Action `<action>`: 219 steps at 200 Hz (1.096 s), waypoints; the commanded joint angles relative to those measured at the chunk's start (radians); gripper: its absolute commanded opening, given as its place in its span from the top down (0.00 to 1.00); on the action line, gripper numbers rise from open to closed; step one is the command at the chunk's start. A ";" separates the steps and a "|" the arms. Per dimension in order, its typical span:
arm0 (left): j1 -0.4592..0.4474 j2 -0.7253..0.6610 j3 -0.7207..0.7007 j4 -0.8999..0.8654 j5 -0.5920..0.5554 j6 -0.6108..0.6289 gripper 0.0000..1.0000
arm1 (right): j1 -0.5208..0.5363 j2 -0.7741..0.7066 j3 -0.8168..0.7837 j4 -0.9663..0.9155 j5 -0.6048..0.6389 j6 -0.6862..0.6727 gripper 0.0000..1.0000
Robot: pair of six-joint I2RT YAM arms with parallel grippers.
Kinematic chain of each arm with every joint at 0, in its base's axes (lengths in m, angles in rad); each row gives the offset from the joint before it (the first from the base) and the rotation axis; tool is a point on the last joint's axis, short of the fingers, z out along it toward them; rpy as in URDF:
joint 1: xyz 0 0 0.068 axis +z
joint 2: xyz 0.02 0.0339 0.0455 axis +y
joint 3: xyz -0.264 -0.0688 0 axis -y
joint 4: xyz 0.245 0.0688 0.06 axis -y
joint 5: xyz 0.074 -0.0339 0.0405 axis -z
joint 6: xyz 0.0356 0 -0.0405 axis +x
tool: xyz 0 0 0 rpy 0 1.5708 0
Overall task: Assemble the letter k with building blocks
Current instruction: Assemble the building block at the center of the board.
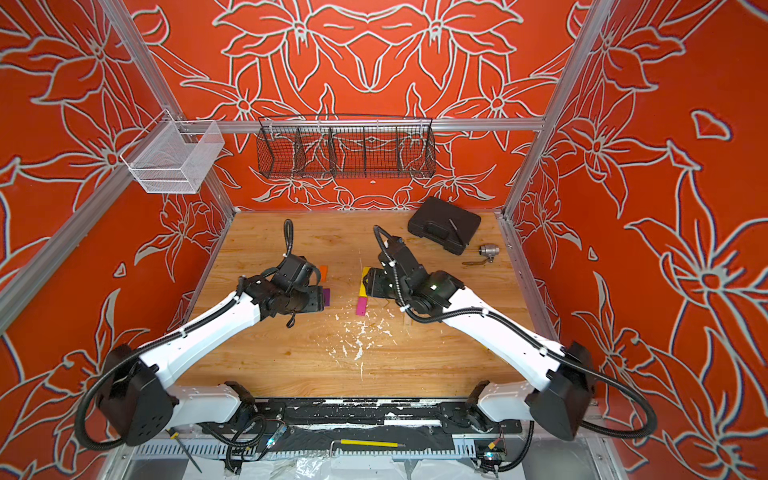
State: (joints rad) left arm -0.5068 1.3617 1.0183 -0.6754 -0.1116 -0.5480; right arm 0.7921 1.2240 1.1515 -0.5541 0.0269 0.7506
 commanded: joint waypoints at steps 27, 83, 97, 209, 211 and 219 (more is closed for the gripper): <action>0.026 0.189 0.093 -0.015 0.026 0.000 0.37 | 0.003 -0.218 -0.149 -0.184 0.048 -0.098 0.23; 0.076 0.419 0.238 -0.062 0.074 0.056 0.44 | -0.001 -0.318 -0.189 -0.233 0.033 -0.083 0.13; 0.089 0.476 0.271 -0.068 0.103 0.073 0.45 | -0.001 -0.330 -0.190 -0.230 0.035 -0.079 0.12; 0.097 0.627 0.356 -0.085 0.031 0.135 0.65 | 0.000 -0.336 -0.170 -0.234 -0.001 -0.079 0.12; 0.097 0.627 0.357 -0.085 0.029 0.136 0.65 | -0.001 -0.335 -0.170 -0.233 -0.001 -0.080 0.12; 0.097 0.627 0.357 -0.085 0.022 0.139 0.67 | 0.000 -0.334 -0.168 -0.233 -0.001 -0.081 0.12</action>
State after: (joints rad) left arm -0.4129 1.9705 1.3617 -0.7258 -0.0544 -0.4194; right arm 0.7918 0.8963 0.9726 -0.7738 0.0223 0.6651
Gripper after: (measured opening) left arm 0.349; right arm 0.880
